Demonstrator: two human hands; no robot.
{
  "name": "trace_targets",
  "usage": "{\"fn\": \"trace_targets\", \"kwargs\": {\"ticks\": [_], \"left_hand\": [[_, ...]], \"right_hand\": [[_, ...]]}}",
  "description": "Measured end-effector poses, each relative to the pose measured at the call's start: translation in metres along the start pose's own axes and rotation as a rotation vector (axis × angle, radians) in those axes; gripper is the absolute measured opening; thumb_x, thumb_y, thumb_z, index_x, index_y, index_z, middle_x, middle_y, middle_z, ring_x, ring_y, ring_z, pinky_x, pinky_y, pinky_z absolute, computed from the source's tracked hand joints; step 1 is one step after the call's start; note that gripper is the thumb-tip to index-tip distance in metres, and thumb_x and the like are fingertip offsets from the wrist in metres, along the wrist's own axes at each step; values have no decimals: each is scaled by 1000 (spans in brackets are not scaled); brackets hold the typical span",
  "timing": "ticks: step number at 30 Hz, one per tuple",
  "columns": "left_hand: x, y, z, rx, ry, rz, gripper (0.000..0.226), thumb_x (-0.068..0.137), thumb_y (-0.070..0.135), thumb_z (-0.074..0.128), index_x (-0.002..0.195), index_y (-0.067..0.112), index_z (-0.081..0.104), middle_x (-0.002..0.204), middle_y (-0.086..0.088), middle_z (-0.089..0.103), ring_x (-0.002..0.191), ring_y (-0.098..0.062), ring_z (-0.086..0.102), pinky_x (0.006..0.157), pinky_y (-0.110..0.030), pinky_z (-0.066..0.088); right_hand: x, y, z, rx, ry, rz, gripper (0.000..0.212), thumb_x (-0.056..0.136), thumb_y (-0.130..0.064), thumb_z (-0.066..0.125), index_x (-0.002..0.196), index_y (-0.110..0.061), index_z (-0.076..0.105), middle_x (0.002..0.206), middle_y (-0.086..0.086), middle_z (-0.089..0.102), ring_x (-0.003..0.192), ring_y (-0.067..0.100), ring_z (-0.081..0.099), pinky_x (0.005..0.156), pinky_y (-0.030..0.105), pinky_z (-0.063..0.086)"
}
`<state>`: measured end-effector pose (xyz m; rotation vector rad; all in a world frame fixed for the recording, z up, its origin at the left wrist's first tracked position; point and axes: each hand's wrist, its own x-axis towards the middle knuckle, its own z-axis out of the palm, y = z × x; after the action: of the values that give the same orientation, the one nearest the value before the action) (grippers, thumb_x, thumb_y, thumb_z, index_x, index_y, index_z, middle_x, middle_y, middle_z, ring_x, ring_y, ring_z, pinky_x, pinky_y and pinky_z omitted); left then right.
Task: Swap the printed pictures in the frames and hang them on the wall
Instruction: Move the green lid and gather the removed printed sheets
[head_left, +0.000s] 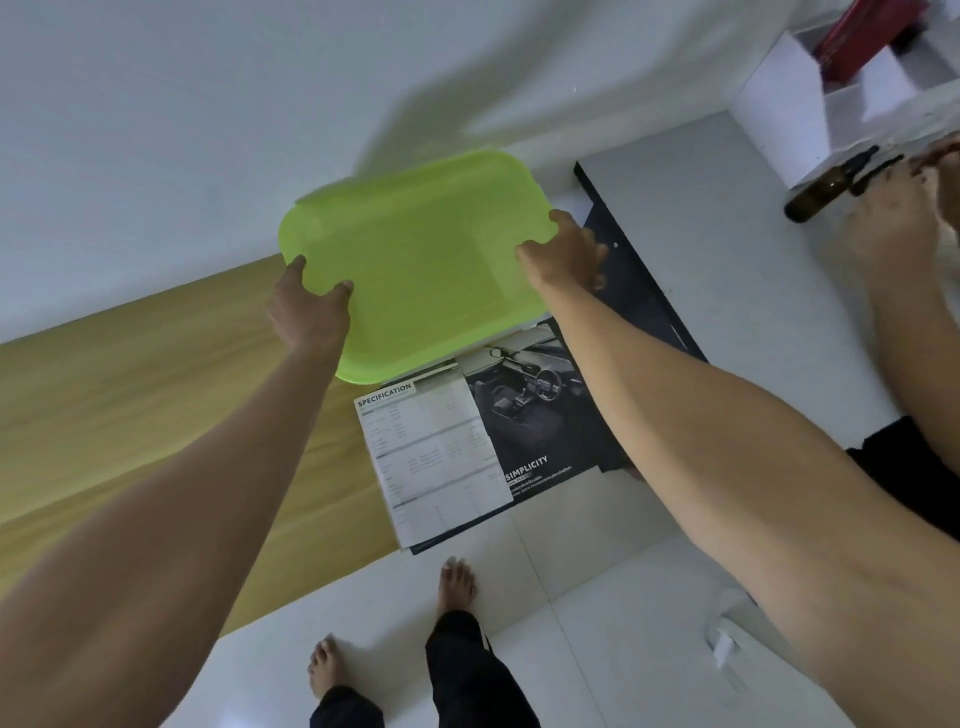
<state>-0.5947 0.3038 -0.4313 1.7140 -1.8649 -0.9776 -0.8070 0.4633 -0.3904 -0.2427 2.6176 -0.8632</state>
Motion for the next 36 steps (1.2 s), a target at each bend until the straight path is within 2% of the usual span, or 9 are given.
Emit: {"fn": "trace_targets", "kwargs": {"ticks": [9, 13, 17, 20, 25, 29, 31, 36], "left_hand": [[-2, 3, -7, -32, -2, 49, 71, 81, 33, 75, 145, 17, 50, 145, -8, 54, 136, -25, 47, 113, -37, 36], [-6, 3, -14, -66, 1, 75, 73, 79, 36, 76, 145, 19, 50, 143, -7, 55, 135, -25, 48, 111, -35, 36], [-9, 1, -28, -130, -19, 126, 85, 72, 40, 83, 147, 18, 48, 145, -7, 53, 137, -22, 45, 115, -36, 32], [-7, -6, -47, -144, -23, 160, 91, 70, 40, 85, 149, 17, 45, 148, -7, 49, 139, -23, 43, 116, -38, 31], [5, -40, -99, -135, 4, 173, 91, 71, 45, 83, 149, 20, 44, 152, -10, 44, 141, -26, 36, 116, -41, 31], [17, -84, -156, -121, 38, 147, 90, 73, 45, 83, 150, 21, 43, 152, -9, 43, 142, -28, 33, 116, -41, 29], [22, -111, -188, -113, 62, 125, 90, 72, 43, 84, 150, 21, 43, 152, -10, 44, 142, -29, 33, 116, -39, 30], [26, -185, -274, -56, 122, 91, 89, 74, 38, 85, 150, 19, 43, 149, -12, 46, 139, -31, 36, 114, -37, 29]], "right_hand": [[-6, 3, -2, 59, 5, -29, 64, 85, -28, 65, 145, -34, 45, 145, 6, 41, 137, 30, 32, 109, 50, 37], [-14, 0, -8, 88, 33, -32, 68, 81, -27, 63, 145, -34, 45, 143, 11, 38, 132, 31, 39, 108, 49, 41], [-26, -6, -14, 103, 48, -63, 71, 78, -29, 61, 146, -36, 43, 140, 11, 36, 126, 31, 43, 101, 45, 47], [-40, -16, -14, 110, 35, -93, 71, 79, -28, 61, 147, -40, 42, 138, 9, 35, 123, 29, 45, 87, 33, 46], [-76, -40, 6, 24, -57, -199, 78, 82, -33, 64, 153, -42, 33, 144, 7, 33, 125, 29, 50, 85, 30, 41], [-121, -64, 46, 32, -160, -262, 82, 80, -39, 71, 153, -42, 34, 143, 10, 37, 133, 35, 43, 104, 37, 40], [-149, -77, 70, 33, -185, -286, 82, 79, -39, 74, 152, -43, 37, 142, 11, 38, 133, 34, 46, 107, 36, 39], [-222, -105, 140, 38, -267, -332, 88, 73, -39, 79, 151, -44, 37, 138, 11, 37, 125, 30, 55, 98, 28, 42]]}}
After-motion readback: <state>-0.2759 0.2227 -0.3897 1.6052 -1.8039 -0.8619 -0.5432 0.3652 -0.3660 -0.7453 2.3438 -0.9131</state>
